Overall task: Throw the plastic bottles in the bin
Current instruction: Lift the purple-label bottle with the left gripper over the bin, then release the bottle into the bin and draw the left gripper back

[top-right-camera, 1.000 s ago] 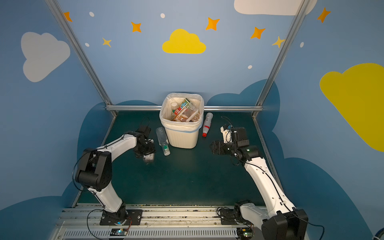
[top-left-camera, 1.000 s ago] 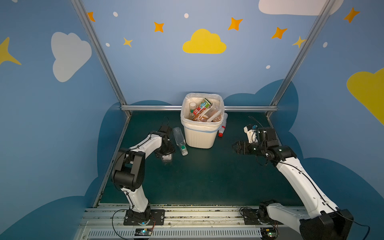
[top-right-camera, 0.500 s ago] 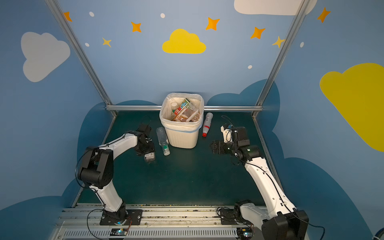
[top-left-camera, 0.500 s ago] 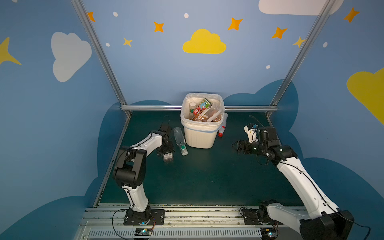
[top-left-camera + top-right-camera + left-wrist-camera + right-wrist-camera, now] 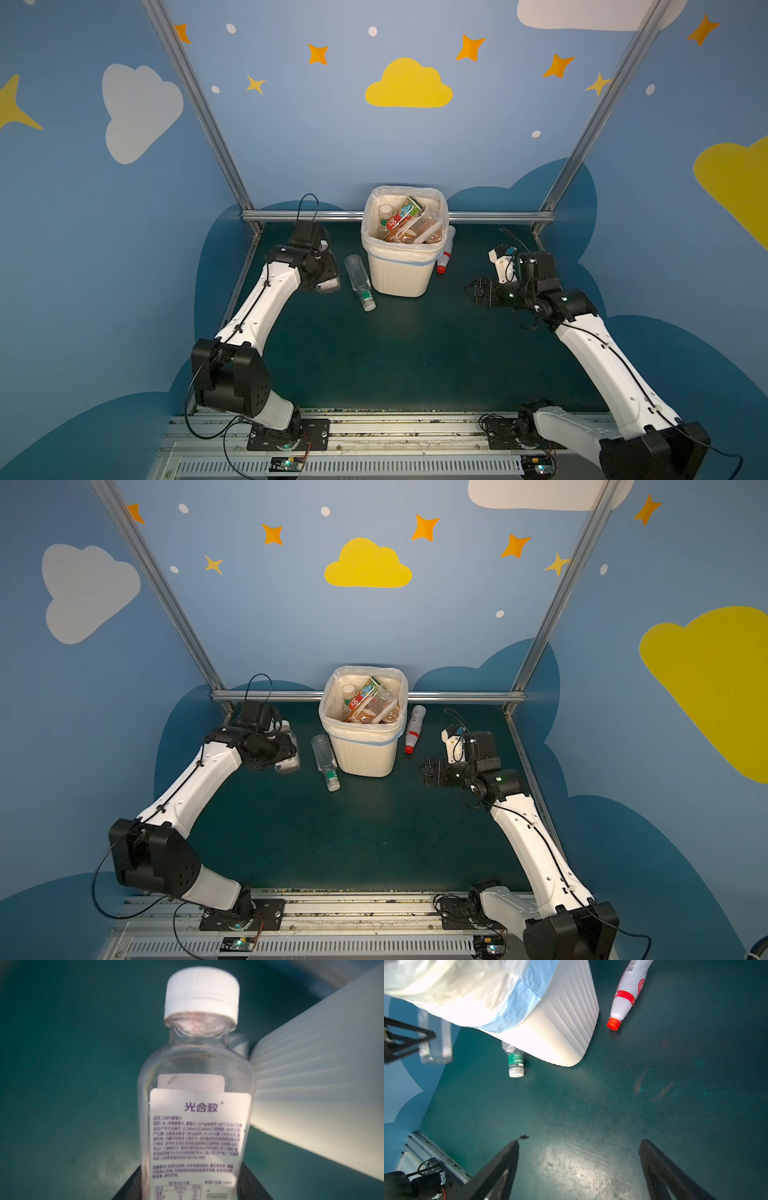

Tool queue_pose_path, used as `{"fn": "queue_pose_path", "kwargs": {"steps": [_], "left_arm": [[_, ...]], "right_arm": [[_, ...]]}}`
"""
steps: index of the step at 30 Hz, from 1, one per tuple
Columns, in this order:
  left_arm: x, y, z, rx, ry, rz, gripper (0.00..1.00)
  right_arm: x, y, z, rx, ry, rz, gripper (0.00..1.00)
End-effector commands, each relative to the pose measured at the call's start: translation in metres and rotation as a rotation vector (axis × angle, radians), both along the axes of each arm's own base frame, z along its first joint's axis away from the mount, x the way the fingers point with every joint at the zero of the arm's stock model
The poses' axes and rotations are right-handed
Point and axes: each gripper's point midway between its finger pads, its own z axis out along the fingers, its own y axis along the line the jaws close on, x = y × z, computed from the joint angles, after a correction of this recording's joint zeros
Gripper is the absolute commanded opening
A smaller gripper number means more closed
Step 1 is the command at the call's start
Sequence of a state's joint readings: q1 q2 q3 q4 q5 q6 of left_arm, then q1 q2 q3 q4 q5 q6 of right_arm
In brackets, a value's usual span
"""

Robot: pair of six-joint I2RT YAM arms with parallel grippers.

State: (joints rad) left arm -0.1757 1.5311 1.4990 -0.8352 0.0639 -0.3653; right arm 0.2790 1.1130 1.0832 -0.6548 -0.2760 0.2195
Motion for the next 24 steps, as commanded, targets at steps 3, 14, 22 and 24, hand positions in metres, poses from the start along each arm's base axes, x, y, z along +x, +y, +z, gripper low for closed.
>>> {"fn": "queue_pose_path", "kwargs": {"steps": [3, 14, 22, 24], "left_arm": [[0.018, -0.057, 0.098, -0.002, -0.189, -0.214, 0.63], [0.063, -0.105, 0.186, 0.065, -0.377, -0.298, 1.0], [0.003, -0.096, 0.193, 0.099, -0.373, -0.323, 1.0], [-0.009, -0.088, 0.187, 0.08, -0.421, -0.303, 1.0]], "right_arm": [[-0.002, 0.011, 0.023, 0.043, -0.041, 0.025, 0.91], [-0.008, 0.012, 0.021, 0.004, -0.039, 0.036, 0.91], [-0.006, 0.008, 0.017, -0.008, -0.051, 0.017, 0.91], [-0.004, 0.008, 0.015, -0.008, -0.043, 0.013, 0.91]]}}
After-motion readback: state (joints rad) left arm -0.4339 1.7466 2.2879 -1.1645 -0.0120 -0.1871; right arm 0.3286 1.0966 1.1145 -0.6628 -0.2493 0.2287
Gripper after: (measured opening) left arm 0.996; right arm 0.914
